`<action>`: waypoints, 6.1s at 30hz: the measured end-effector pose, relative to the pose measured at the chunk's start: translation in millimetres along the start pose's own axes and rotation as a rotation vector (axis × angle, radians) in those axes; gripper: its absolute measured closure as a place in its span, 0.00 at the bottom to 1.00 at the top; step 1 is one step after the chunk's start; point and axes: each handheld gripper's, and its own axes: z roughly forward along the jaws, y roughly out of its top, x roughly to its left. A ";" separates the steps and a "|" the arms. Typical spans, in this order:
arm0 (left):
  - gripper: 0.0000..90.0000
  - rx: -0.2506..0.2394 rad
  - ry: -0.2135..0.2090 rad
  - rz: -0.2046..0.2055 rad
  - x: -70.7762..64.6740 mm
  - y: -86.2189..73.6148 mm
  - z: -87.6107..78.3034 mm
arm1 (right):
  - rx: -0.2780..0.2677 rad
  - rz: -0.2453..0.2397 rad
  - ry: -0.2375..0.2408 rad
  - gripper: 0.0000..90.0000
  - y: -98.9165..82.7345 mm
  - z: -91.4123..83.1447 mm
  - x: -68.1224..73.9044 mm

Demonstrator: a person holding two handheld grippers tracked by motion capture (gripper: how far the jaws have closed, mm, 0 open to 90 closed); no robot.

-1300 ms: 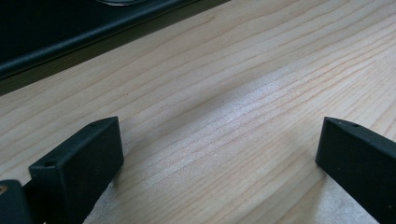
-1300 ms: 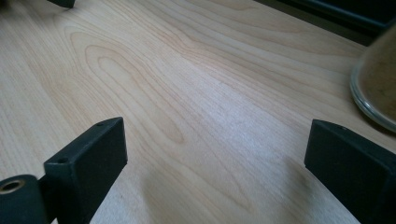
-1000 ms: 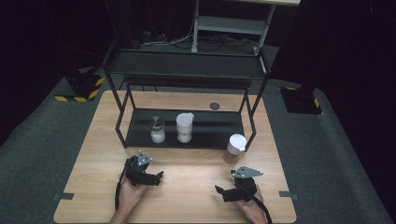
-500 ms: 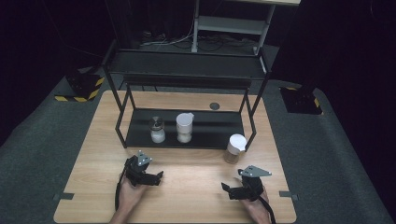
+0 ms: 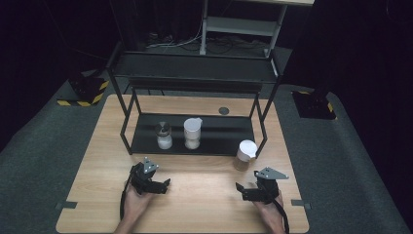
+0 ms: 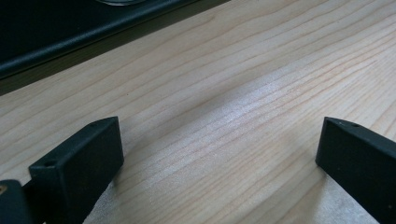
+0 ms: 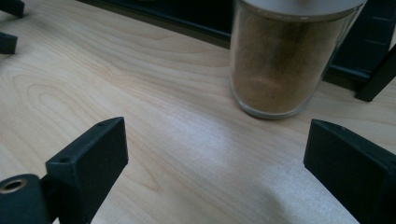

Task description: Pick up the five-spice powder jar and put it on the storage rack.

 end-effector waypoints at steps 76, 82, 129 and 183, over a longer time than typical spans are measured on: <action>0.01 0.000 0.000 0.000 0.0 0.0 0.0 | -0.101 0.075 -0.142 0.16 34.1 43.6 0.6; 0.01 0.000 0.000 -0.001 0.0 0.0 0.0 | -0.107 0.076 -0.143 0.19 34.6 44.7 1.1; 0.01 0.000 0.000 0.000 0.1 0.0 0.0 | -0.115 0.038 -0.168 0.33 35.0 43.0 8.1; 0.01 0.000 0.000 -0.003 -0.1 -0.1 0.0 | -0.124 -0.027 -0.068 0.33 45.8 23.6 9.3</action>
